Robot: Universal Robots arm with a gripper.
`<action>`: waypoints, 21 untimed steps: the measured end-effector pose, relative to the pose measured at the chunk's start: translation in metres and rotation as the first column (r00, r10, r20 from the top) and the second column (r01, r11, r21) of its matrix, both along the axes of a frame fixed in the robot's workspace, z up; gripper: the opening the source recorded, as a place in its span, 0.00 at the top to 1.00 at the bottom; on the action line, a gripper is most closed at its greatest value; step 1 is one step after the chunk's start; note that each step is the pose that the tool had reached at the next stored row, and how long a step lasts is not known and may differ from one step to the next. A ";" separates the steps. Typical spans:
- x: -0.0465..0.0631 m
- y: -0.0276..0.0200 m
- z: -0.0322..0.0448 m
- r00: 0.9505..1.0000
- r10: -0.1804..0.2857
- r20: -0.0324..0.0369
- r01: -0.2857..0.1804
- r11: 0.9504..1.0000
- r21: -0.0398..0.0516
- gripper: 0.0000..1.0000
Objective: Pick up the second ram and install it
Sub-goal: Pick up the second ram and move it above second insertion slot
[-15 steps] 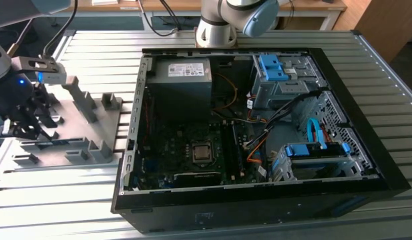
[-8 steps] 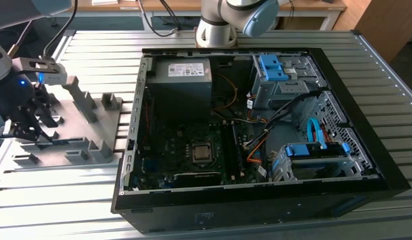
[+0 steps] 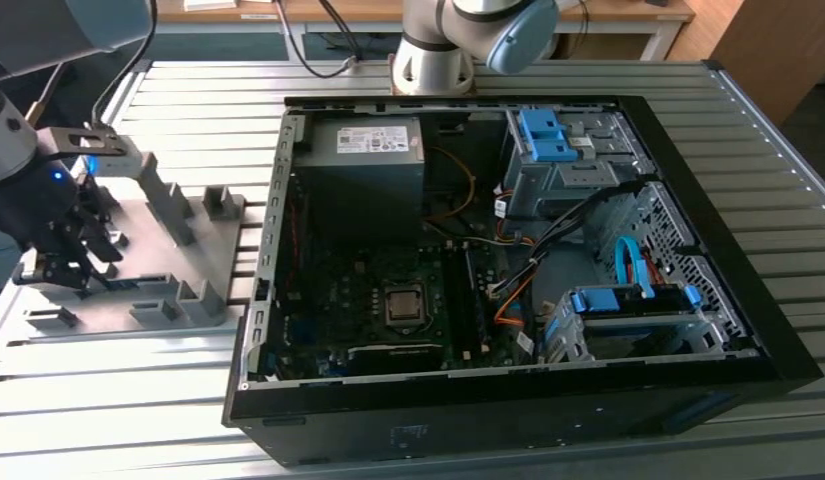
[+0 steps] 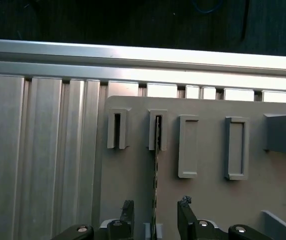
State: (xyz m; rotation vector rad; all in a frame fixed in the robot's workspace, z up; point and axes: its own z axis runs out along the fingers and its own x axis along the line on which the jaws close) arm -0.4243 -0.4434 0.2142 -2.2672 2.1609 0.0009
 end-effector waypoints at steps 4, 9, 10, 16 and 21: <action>0.000 0.0000 -0.0072 1.000 0.000 0.000 0.000 1.000 0.000 0.53; 0.000 0.0000 -0.0163 1.000 0.000 0.000 0.000 1.000 0.000 0.53; 0.000 0.0000 -0.0181 1.000 0.000 0.000 0.000 1.000 0.000 0.53; 0.000 0.0000 -0.0232 1.000 0.000 0.000 0.000 1.000 0.000 0.53; 0.000 0.0000 -0.0235 1.000 0.000 0.000 0.000 1.000 0.000 0.55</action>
